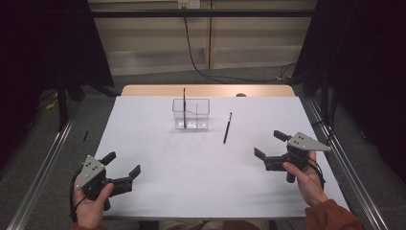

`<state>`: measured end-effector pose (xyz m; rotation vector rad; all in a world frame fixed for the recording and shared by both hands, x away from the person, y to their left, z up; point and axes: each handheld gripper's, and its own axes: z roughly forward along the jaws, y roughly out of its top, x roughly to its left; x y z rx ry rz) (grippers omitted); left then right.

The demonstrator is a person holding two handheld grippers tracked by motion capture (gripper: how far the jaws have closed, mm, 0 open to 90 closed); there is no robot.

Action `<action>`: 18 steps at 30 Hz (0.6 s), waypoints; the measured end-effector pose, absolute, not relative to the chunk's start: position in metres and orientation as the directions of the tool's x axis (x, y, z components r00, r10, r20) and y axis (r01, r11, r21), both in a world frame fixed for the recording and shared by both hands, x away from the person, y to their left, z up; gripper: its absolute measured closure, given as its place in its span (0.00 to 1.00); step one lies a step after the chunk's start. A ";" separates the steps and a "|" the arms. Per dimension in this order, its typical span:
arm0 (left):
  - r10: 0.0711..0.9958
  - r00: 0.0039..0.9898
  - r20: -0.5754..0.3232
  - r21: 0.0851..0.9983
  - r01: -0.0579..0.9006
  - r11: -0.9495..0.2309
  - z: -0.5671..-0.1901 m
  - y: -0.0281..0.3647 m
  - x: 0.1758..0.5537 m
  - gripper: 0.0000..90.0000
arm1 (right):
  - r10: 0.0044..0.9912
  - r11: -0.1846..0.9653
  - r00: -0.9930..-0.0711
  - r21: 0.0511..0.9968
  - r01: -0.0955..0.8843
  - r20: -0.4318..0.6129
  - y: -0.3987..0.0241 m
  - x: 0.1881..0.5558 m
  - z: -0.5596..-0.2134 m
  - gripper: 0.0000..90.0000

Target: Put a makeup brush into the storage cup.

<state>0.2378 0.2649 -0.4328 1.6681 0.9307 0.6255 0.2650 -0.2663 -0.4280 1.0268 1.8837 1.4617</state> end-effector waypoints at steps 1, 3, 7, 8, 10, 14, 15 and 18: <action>0.830 0.555 -0.053 0.957 0.266 -0.117 -0.433 0.264 0.238 0.03 | 0.823 0.126 -0.567 0.961 0.246 0.037 -0.265 0.268 -0.427 0.01; 0.830 0.556 -0.047 0.955 0.268 -0.125 -0.433 0.264 0.238 0.03 | 0.822 0.131 -0.568 0.959 0.251 0.037 -0.264 0.273 -0.426 0.01; 0.824 0.565 -0.039 0.957 0.258 -0.132 -0.432 0.263 0.237 0.03 | 0.823 0.146 -0.567 0.948 0.282 0.041 -0.260 0.286 -0.424 0.02; 0.824 0.566 -0.037 0.957 0.258 -0.135 -0.432 0.263 0.237 0.03 | 0.822 0.155 -0.568 0.943 0.293 0.042 -0.258 0.291 -0.424 0.02; 0.823 0.567 -0.038 0.957 0.258 -0.133 -0.432 0.264 0.238 0.03 | 0.822 0.143 -0.567 0.941 0.305 0.059 -0.257 0.296 -0.425 0.02; 0.822 0.569 -0.036 0.956 0.261 -0.138 -0.432 0.264 0.238 0.03 | 0.809 0.184 -0.583 0.912 0.366 0.071 -0.251 0.311 -0.425 0.02; 0.822 0.569 -0.034 0.956 0.260 -0.140 -0.432 0.264 0.238 0.03 | 0.809 0.181 -0.583 0.910 0.373 0.078 -0.250 0.313 -0.425 0.02; 0.819 0.573 -0.034 0.956 0.257 -0.141 -0.432 0.263 0.239 0.03 | 0.805 0.195 -0.588 0.902 0.384 0.076 -0.247 0.321 -0.423 0.01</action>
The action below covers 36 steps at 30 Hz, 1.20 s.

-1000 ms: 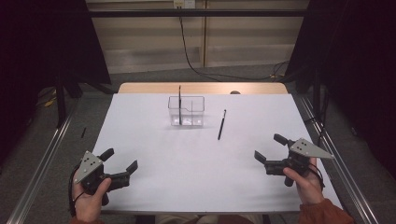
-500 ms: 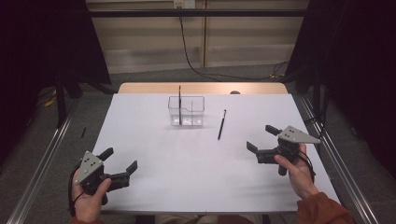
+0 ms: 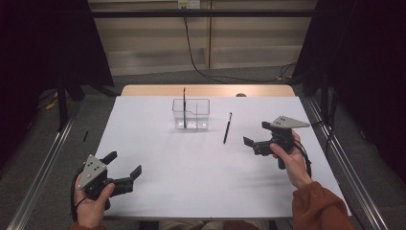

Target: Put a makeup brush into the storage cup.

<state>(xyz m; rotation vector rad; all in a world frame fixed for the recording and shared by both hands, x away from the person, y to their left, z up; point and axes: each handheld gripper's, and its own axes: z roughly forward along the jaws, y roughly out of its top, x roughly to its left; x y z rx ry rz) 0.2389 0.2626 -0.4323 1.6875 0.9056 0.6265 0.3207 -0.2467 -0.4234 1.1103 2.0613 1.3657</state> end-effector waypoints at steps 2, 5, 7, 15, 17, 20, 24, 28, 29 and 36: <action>0.818 0.574 -0.033 0.956 0.257 -0.141 -0.433 0.262 0.239 0.03 | 0.802 0.197 -0.591 0.899 0.392 0.082 -0.244 0.326 -0.423 0.01; 0.817 0.575 -0.035 0.955 0.261 -0.142 -0.433 0.262 0.240 0.03 | 0.804 0.203 -0.588 0.888 0.412 0.089 -0.240 0.334 -0.423 0.02; 0.817 0.576 -0.035 0.955 0.261 -0.144 -0.433 0.262 0.240 0.03 | 0.811 0.202 -0.578 0.885 0.419 0.088 -0.236 0.339 -0.425 0.03; 0.810 0.585 -0.030 0.951 0.266 -0.157 -0.434 0.262 0.242 0.03 | 0.815 0.235 -0.570 0.837 0.493 0.107 -0.227 0.360 -0.425 0.03; 0.809 0.587 -0.027 0.952 0.263 -0.159 -0.434 0.262 0.242 0.03 | 0.815 0.267 -0.571 0.815 0.514 0.094 -0.225 0.367 -0.425 0.03; 0.810 0.587 -0.024 0.952 0.261 -0.161 -0.434 0.262 0.242 0.03 | 0.807 0.293 -0.581 0.785 0.546 0.104 -0.222 0.374 -0.426 0.03; 0.807 0.590 -0.027 0.948 0.271 -0.167 -0.435 0.261 0.243 0.03 | 0.807 0.308 -0.581 0.766 0.564 0.103 -0.216 0.382 -0.428 0.03; 0.805 0.593 -0.023 0.949 0.266 -0.169 -0.434 0.261 0.242 0.03 | 0.807 0.316 -0.579 0.741 0.593 0.119 -0.212 0.390 -0.429 0.03; 0.804 0.594 -0.022 0.949 0.266 -0.170 -0.434 0.261 0.242 0.03 | 0.802 0.324 -0.583 0.727 0.606 0.128 -0.211 0.392 -0.429 0.03; 0.800 0.599 -0.031 0.949 0.268 -0.164 -0.434 0.261 0.242 0.03 | 0.802 0.355 -0.577 0.656 0.666 0.153 -0.201 0.403 -0.431 0.04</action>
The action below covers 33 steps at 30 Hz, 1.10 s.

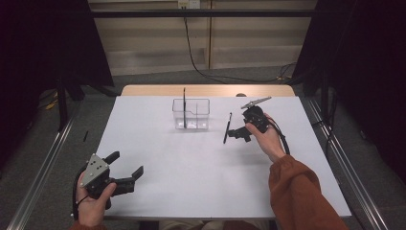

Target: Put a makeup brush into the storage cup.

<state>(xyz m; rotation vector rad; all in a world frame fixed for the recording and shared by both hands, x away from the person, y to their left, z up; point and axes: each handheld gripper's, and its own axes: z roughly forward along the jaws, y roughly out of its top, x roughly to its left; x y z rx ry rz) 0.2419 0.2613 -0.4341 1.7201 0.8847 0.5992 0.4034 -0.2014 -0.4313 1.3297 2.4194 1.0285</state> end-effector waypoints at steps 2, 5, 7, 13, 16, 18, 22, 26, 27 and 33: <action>0.797 0.604 -0.030 0.949 0.268 -0.168 -0.434 0.261 0.242 0.02 | 0.802 0.379 -0.581 0.631 0.677 0.142 -0.198 0.406 -0.432 0.07; 0.797 0.604 -0.027 0.949 0.267 -0.170 -0.434 0.260 0.242 0.02 | 0.804 0.411 -0.581 0.586 0.698 0.129 -0.192 0.411 -0.433 0.07; 0.798 0.602 -0.025 0.948 0.267 -0.172 -0.434 0.260 0.243 0.02 | 0.797 0.427 -0.591 0.576 0.697 0.125 -0.189 0.414 -0.433 0.06; 0.796 0.605 -0.025 0.949 0.265 -0.171 -0.434 0.260 0.242 0.02 | 0.793 0.477 -0.599 0.500 0.723 0.110 -0.182 0.426 -0.434 0.05; 0.795 0.606 -0.025 0.949 0.265 -0.172 -0.434 0.260 0.242 0.03 | 0.798 0.491 -0.595 0.468 0.734 0.096 -0.178 0.431 -0.433 0.05; 0.795 0.606 -0.026 0.948 0.266 -0.172 -0.434 0.260 0.242 0.02 | 0.800 0.500 -0.593 0.441 0.745 0.095 -0.177 0.436 -0.434 0.06; 0.792 0.610 -0.026 0.952 0.256 -0.166 -0.433 0.260 0.242 0.03 | 0.808 0.512 -0.582 0.381 0.769 0.090 -0.173 0.443 -0.435 0.10; 0.792 0.610 -0.020 0.950 0.258 -0.174 -0.434 0.260 0.242 0.02 | 0.812 0.526 -0.578 0.326 0.786 0.083 -0.168 0.449 -0.435 0.17; 0.792 0.611 -0.023 0.951 0.258 -0.172 -0.434 0.260 0.242 0.02 | 0.812 0.529 -0.578 0.318 0.787 0.079 -0.167 0.450 -0.435 0.19; 0.790 0.613 -0.019 0.950 0.257 -0.177 -0.434 0.260 0.242 0.03 | 0.814 0.539 -0.578 0.290 0.791 0.062 -0.159 0.458 -0.435 0.22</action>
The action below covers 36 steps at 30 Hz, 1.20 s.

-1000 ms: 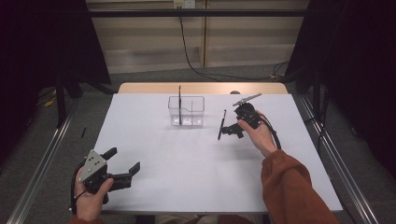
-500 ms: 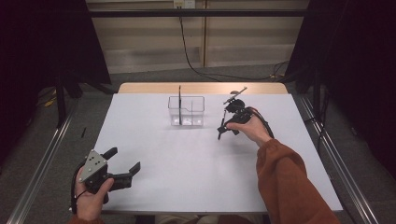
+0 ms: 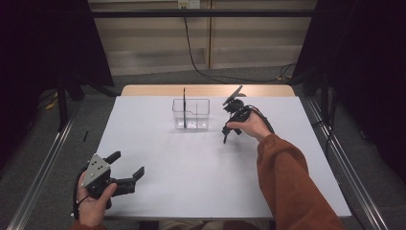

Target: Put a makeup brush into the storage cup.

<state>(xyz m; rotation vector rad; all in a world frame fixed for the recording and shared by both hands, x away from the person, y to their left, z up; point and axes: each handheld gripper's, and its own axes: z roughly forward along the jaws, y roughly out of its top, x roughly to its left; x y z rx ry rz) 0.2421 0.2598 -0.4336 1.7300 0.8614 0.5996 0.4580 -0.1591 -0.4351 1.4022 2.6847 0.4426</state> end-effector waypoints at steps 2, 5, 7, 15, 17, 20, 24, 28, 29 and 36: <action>0.789 0.614 -0.020 0.950 0.257 -0.176 -0.434 0.260 0.242 0.03 | 0.819 0.536 -0.570 0.278 0.797 0.057 -0.157 0.459 -0.436 0.22; 0.790 0.613 -0.019 0.950 0.257 -0.177 -0.434 0.260 0.242 0.02 | 0.832 0.521 -0.552 0.266 0.811 0.051 -0.156 0.461 -0.438 0.22; 0.789 0.615 -0.023 0.950 0.259 -0.175 -0.434 0.259 0.242 0.02 | 0.840 0.510 -0.540 0.258 0.820 0.056 -0.155 0.462 -0.440 0.21; 0.788 0.615 -0.026 0.949 0.264 -0.175 -0.435 0.259 0.243 0.02 | 0.846 0.509 -0.531 0.218 0.833 0.056 -0.148 0.465 -0.449 0.22; 0.788 0.615 -0.026 0.949 0.264 -0.175 -0.435 0.259 0.242 0.03 | 0.846 0.510 -0.531 0.210 0.834 0.053 -0.147 0.466 -0.452 0.25; 0.787 0.617 -0.025 0.948 0.264 -0.177 -0.435 0.260 0.243 0.02 | 0.846 0.515 -0.532 0.198 0.834 0.044 -0.144 0.466 -0.455 0.28; 0.790 0.614 -0.012 0.945 0.264 -0.192 -0.435 0.259 0.243 0.02 | 0.845 0.522 -0.534 0.184 0.833 0.020 -0.141 0.465 -0.458 0.29; 0.787 0.617 -0.013 0.945 0.265 -0.192 -0.435 0.259 0.242 0.02 | 0.850 0.516 -0.527 0.182 0.837 0.015 -0.141 0.463 -0.458 0.30; 0.789 0.614 -0.016 0.945 0.267 -0.189 -0.435 0.259 0.242 0.02 | 0.851 0.513 -0.524 0.182 0.839 0.017 -0.142 0.463 -0.458 0.31; 0.789 0.614 -0.020 0.945 0.270 -0.186 -0.436 0.260 0.242 0.03 | 0.866 0.490 -0.499 0.164 0.856 0.017 -0.142 0.464 -0.455 0.46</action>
